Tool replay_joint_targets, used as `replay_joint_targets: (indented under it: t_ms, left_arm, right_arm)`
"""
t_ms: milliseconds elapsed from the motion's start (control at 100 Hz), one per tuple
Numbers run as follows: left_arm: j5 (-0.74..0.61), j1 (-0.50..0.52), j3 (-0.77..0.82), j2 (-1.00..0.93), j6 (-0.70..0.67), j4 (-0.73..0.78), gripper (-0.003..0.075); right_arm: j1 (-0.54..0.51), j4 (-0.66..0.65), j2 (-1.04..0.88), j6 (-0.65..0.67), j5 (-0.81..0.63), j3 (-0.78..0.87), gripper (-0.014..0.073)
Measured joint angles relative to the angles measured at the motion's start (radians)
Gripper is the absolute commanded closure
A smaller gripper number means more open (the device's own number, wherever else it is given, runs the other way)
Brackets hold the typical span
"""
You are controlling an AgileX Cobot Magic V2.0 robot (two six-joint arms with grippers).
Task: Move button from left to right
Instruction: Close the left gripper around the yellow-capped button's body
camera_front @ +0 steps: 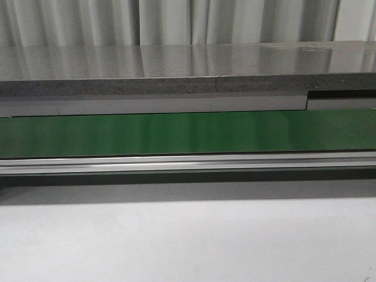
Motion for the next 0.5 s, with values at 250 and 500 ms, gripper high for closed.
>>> replay_joint_targets:
  t_ms: [250,500]
  left_arm:
    - [0.013,0.004,-0.042,0.165,0.017,-0.008,0.0083]
    - [0.009,0.004,-0.044,0.237,0.030,-0.012,0.0083]
  right_arm:
    - [0.000,0.000,0.000,0.000,0.000,0.000,0.0662]
    - [0.000,0.000,0.000,0.000,0.000,0.000,0.0662]
